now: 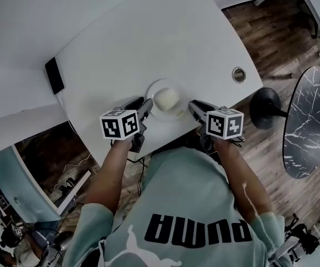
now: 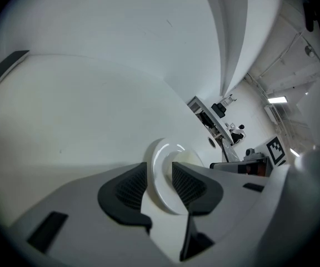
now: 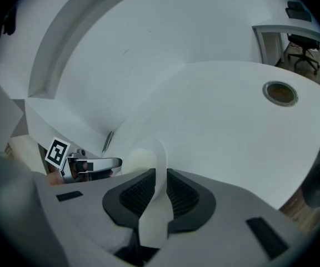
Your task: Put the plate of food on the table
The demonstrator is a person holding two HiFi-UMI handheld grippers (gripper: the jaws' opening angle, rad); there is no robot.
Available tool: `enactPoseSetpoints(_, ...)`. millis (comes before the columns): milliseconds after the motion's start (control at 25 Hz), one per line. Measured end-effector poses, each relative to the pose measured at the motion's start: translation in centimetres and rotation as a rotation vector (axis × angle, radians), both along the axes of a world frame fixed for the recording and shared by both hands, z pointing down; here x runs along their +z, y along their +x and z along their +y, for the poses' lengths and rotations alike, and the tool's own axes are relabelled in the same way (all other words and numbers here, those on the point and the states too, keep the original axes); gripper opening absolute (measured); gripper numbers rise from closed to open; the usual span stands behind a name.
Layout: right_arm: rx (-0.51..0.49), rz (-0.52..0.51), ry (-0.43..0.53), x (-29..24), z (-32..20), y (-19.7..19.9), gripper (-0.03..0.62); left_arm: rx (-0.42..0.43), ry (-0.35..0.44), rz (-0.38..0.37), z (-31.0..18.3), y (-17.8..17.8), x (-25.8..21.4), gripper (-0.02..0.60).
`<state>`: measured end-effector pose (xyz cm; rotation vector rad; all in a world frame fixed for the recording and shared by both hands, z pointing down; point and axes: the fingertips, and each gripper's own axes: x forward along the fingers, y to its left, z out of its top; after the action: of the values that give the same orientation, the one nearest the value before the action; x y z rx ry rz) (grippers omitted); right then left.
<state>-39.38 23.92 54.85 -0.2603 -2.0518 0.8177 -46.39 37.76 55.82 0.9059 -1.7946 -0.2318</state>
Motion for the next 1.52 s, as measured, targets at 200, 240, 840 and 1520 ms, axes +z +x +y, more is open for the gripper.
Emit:
enactPoseSetpoints(200,0.034,0.027,-0.042,0.8,0.1,-0.2,0.051,0.04,-0.01,0.034,-0.5,0.0,0.7,0.144)
enactPoseSetpoints(240,0.036,0.033,-0.046,1.0,0.1,-0.2,0.051,0.045,-0.015,0.038,-0.5,-0.1,0.8,0.144)
enactPoseSetpoints(840,0.04,0.084,-0.237,1.9,1.9,-0.5,0.049,0.047,-0.033,0.107,-0.7,-0.3,1.6,0.076)
enactPoseSetpoints(1520,0.15,0.022,-0.222,-1.0,-1.8,1.2,0.035,0.072,0.052,0.128,-4.0,1.3,-1.7,0.048)
